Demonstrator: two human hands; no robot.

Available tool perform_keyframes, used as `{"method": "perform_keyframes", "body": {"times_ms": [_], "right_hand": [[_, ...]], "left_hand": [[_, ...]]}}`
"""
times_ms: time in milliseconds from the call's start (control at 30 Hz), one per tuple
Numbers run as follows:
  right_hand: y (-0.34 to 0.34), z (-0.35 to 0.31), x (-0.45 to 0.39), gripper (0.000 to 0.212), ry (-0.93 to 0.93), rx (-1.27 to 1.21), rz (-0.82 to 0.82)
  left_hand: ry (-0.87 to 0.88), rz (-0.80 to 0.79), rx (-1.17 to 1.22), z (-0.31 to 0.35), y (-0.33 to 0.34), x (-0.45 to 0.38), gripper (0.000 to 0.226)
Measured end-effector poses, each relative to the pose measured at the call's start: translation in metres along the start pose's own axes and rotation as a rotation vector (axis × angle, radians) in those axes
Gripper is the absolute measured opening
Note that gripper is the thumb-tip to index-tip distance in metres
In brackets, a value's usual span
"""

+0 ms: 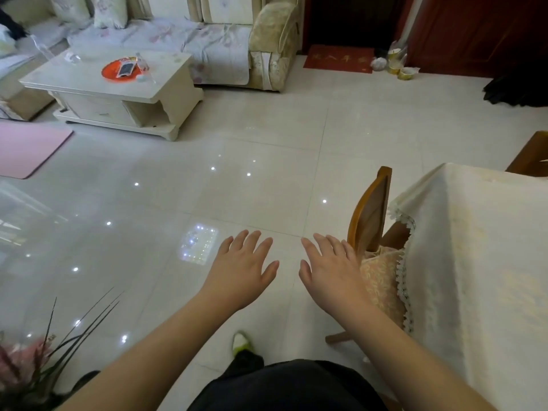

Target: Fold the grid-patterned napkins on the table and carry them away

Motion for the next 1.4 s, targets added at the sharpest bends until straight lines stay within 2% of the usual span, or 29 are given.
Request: {"method": "perform_keyframes", "body": {"times_ms": [100, 267, 500, 633, 800, 900, 1200, 1400], "right_hand": [[0.006, -0.012, -0.034, 0.053, -0.001, 0.009, -0.017], [0.016, -0.046, -0.106, 0.052, 0.009, 0.044, -0.012], [0.014, -0.084, -0.205, 0.051, 0.064, 0.075, 0.031], [0.007, -0.082, -0.238, 0.066, 0.134, 0.106, 0.119], [0.004, -0.055, -0.270, 0.052, 0.220, 0.159, 0.127], [0.008, -0.031, -0.291, 0.055, 0.277, 0.145, 0.119], [0.006, 0.070, -0.385, 0.055, 0.394, 0.160, 0.159], [-0.011, 0.137, -0.441, 0.051, 0.429, 0.151, 0.216]], "left_hand": [[0.016, -0.005, -0.010, -0.025, 0.009, -0.028, 0.064], [0.039, -0.012, 0.020, -0.079, 0.015, -0.086, 0.086], [0.094, 0.011, 0.067, -0.154, -0.005, -0.163, 0.090], [0.159, 0.002, 0.054, -0.171, -0.010, -0.209, 0.090], [0.216, 0.012, 0.060, -0.164, -0.002, -0.268, 0.078], [0.260, 0.021, 0.074, -0.150, 0.008, -0.306, 0.066], [0.404, -0.030, -0.005, -0.093, 0.014, -0.449, 0.088], [0.455, -0.023, -0.036, -0.052, 0.007, -0.530, 0.088]]}}
Point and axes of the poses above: each hand's wrist, its own x-axis away from the middle knuckle, its own y-axis out of the palm, z = x × y, the point moved 6 cm from there along -x, towards the middle knuckle, and after that the axes turned 12 degrees about z, right-handed, at the moved point
